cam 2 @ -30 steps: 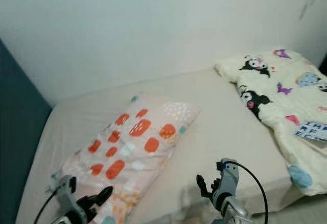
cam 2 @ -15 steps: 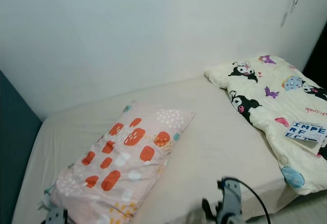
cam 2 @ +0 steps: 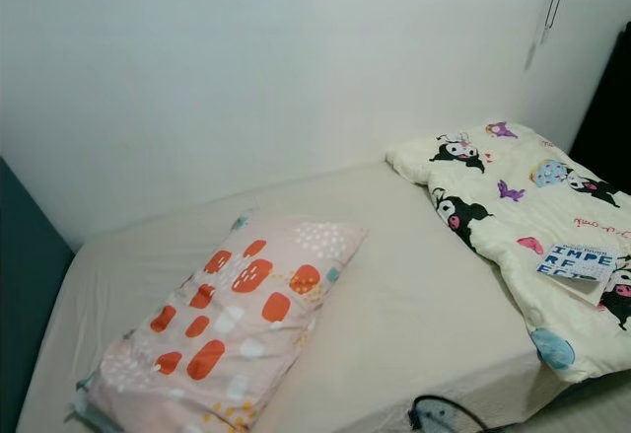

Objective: Clean up the room

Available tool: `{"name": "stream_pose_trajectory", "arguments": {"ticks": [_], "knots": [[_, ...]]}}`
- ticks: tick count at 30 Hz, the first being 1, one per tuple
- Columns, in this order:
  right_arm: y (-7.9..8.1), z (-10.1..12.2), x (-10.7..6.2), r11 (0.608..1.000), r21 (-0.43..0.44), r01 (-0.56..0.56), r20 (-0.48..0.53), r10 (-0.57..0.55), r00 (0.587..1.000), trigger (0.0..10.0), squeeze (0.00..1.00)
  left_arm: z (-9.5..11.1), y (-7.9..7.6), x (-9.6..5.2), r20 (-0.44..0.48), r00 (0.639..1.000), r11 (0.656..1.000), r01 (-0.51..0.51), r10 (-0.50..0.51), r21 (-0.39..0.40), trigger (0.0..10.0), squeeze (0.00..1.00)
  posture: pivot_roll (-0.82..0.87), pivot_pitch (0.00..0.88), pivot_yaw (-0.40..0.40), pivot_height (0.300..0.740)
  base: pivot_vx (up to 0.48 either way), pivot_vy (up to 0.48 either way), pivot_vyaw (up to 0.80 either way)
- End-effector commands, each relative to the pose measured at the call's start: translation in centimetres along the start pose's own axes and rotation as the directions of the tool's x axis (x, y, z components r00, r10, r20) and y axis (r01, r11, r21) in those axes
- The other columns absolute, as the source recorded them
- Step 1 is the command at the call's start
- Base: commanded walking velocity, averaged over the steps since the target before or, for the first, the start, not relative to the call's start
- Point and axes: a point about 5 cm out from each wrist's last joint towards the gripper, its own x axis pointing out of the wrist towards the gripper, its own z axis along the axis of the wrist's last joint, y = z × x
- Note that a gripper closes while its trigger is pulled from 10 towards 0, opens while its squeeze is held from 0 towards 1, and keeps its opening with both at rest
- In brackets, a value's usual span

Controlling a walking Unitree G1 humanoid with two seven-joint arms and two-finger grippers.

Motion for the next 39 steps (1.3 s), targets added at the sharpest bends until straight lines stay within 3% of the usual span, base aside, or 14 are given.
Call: {"name": "stream_pose_trajectory", "arguments": {"ticks": [1, 4, 9, 14, 16, 17, 20, 26, 30, 39], "knots": [[0.4, 0.9, 0.1, 0.998, -0.057, -0.008, 0.012, 0.008, 1.0, 10.0, 0.0, 0.1, -0.6, 0.0, -0.02, 1.0, 0.984, 0.024, -0.021, 0.174, 10.0, 0.0, -0.03, 0.0, -0.007, 0.74, 0.0, 0.0, 0.0], [0.8, 1.5, 0.2, 0.991, -0.13, -0.024, 0.023, 0.027, 0.999, 10.0, 0.0, 0.8, -2.1, 0.0, -0.014, 0.997, 0.969, 0.083, -0.082, 0.234, 10.0, 0.0, -0.03, 0.0, -0.003, 0.74, 0.0, 0.0, 0.0], [1.5, 2.0, 0.3, 0.983, -0.181, -0.04, 0.023, 0.045, 0.999, 10.0, 0.0, 2.1, -3.1, -0.1, 0.014, 0.993, 0.946, 0.107, -0.117, 0.305, 10.0, 0.0, -0.02, 0.0, 0.02, 0.74, 0.0, 0.0, 0.0], [2.6, 2.1, 0.4, 0.99, -0.137, -0.04, 0.025, 0.044, 0.999, 10.0, 0.0, 3.4, -3.0, -0.2, 0.036, 0.99, 0.898, 0.109, -0.137, 0.426, 10.0, 0.0, 0.02, 0.0, 0.077, 0.74, 0.0, 0.0, 0.0], [2.9, 2.0, 0.4, 0.992, -0.117, -0.044, 0.022, 0.047, 0.999, 10.0, 0.0, 3.5, -2.7, -0.1, 0.037, 0.99, 0.892, 0.104, -0.134, 0.441, 10.0, 0.0, 0.02, 0.0, 0.09, 0.74, 0.0, 0.0, 0.0], [3.5, 1.7, 0.4, 0.998, -0.053, -0.047, 0.013, 0.047, 0.999, 10.0, 0.0, 3.6, -1.8, -0.1, 0.033, 0.992, 0.891, 0.094, -0.121, 0.444, 10.0, 0.0, 0.03, 0.0, 0.108, 0.74, 0.0, 0.0, 0.0], [3.6, 1.6, 0.4, 0.999, 0.01, -0.041, 0.01, 0.041, 0.999, 10.0, 0.0, 3.5, -0.9, 0.0, 0.026, 0.994, 0.894, 0.087, -0.11, 0.44, 10.0, 0.0, 0.04, 0.0, 0.112, 0.74, 0.0, 0.0, 0.0], [3.3, 2.0, 0.4, 0.999, 0.007, -0.035, 0.019, 0.035, 0.999, 10.0, 0.0, 3.1, -0.1, 0.0, 0.012, 0.995, 0.892, 0.079, -0.094, 0.444, 10.0, 0.0, 0.02, 0.0, 0.105, 0.74, 0.0, 0.0, 0.0], [2.7, 1.9, 0.4, 1.0, -0.006, -0.022, 0.016, 0.022, 1.0, 10.0, 0.0, 2.7, -0.6, 0.0, 0.003, 0.995, 0.901, 0.089, -0.099, 0.425, 10.0, 0.0, -0.01, 0.0, 0.065, 0.74, 0.0, 0.0, 0.0], [0.5, 1.3, 0.2, 0.997, -0.074, 0.0, 0.001, 0.0, 1.0, 10.0, 0.0, 2.2, -3.3, -0.1, 0.011, 0.992, 0.925, 0.114, -0.127, 0.362, 10.0, 0.0, -0.08, 0.0, -0.048, 0.74, 0.0, 0.0, 0.0]]}}
